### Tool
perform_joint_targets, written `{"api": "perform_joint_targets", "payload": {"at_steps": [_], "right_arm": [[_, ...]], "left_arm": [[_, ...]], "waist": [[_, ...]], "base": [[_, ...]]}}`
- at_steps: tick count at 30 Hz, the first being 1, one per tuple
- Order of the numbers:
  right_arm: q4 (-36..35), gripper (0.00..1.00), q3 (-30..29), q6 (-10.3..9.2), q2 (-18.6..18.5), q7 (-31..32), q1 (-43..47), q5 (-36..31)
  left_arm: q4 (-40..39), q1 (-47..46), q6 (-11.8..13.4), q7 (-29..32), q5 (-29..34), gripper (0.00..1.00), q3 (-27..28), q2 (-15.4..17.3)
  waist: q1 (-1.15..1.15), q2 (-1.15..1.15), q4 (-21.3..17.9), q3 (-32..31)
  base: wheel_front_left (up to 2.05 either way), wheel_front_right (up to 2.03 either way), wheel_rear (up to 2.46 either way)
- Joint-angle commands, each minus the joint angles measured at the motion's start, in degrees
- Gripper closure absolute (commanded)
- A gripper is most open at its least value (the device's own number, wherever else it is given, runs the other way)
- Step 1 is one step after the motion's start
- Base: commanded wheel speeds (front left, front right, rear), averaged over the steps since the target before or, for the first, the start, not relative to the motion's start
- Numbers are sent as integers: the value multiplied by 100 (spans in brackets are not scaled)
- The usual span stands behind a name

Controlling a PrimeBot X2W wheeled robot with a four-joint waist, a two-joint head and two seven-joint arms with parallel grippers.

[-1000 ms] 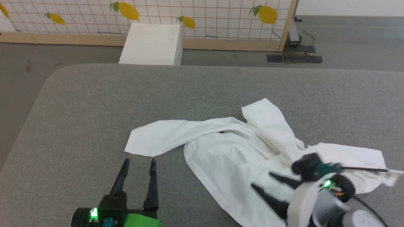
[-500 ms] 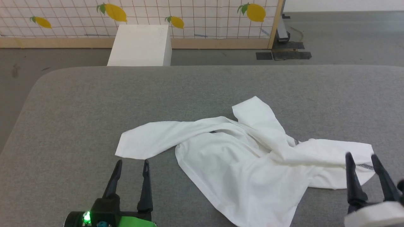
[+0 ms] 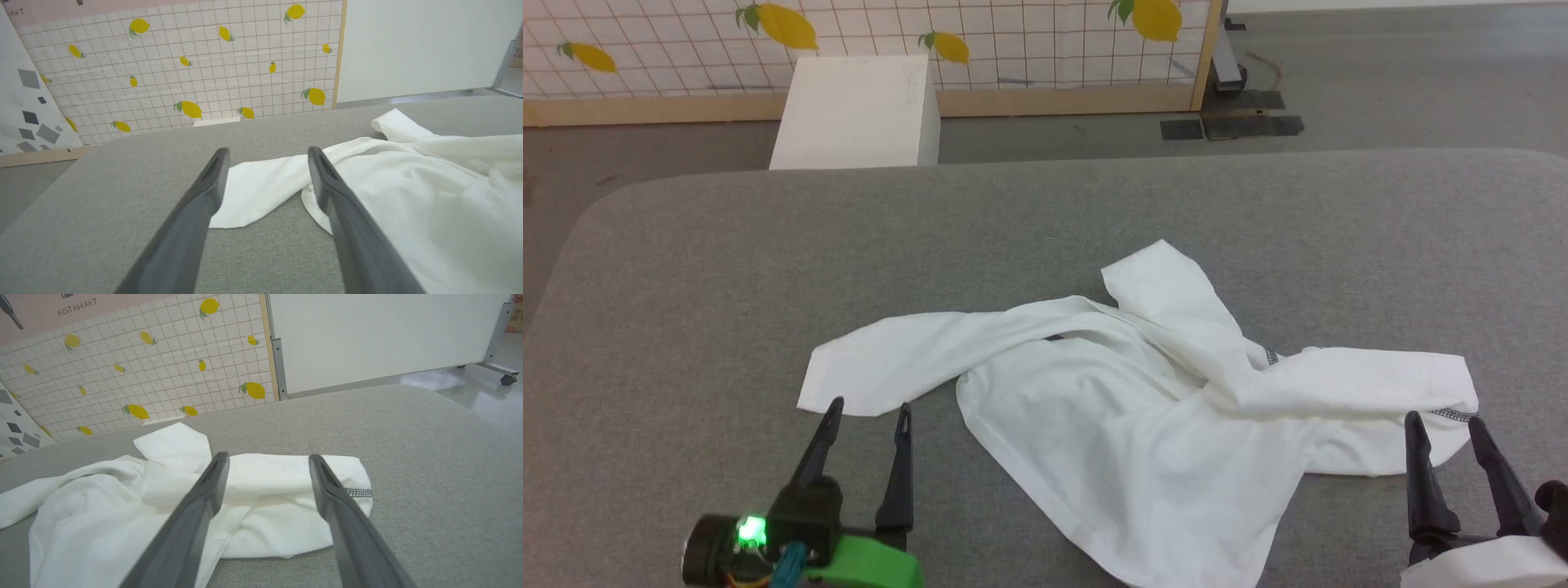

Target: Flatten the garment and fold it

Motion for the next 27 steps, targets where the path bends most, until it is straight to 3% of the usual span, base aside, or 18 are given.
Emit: {"api": "perform_joint_targets", "payload": {"at_steps": [1, 7, 11, 15, 23, 24, 25, 27], "right_arm": [[-18, 0, 16, -8, 12, -8, -105, -50], [-56, 0, 96, -8, 12, 54, -215, -31], [-93, 0, 138, -8, 12, 88, -290, -17], [-121, 0, 160, -8, 12, 117, -352, -7], [-135, 0, 206, -8, 12, 160, -474, 3], [-138, 0, 212, -8, 12, 163, -495, 8], [-140, 0, 216, -8, 12, 167, -518, 14], [-141, 0, 205, -8, 12, 174, -547, 20]], "left_arm": [[127, -253, -103, 138, 110, 0, -31, 173], [660, -1085, -597, 1122, 285, 0, -245, 715], [1061, -1562, -794, 1869, 258, 0, -467, 1019], [1396, -1942, -872, 2457, 39, 0, -708, 1191], [2055, -2513, -898, 2929, -262, 0, -1066, 1346], [2122, -2551, -898, 2935, -325, 71, -1091, 1331], [2183, -2593, -899, 2893, -397, 100, -1122, 1314], [2274, -2638, -900, 2796, -577, 100, -1178, 1256]], "waist": [[0, 0, -6, 83], [0, 0, -50, 357], [0, 0, -114, 570], [0, 0, -175, 759], [0, 0, -196, 1049], [0, 0, -193, 1071], [0, 0, -183, 1090], [0, 0, -150, 1108]], "base": [[0, 0, 0], [0, 0, 0], [0, 0, 0], [0, 0, 0], [0, 0, 0], [0, 0, 0], [0, 0, 0], [0, 0, 0]]}}
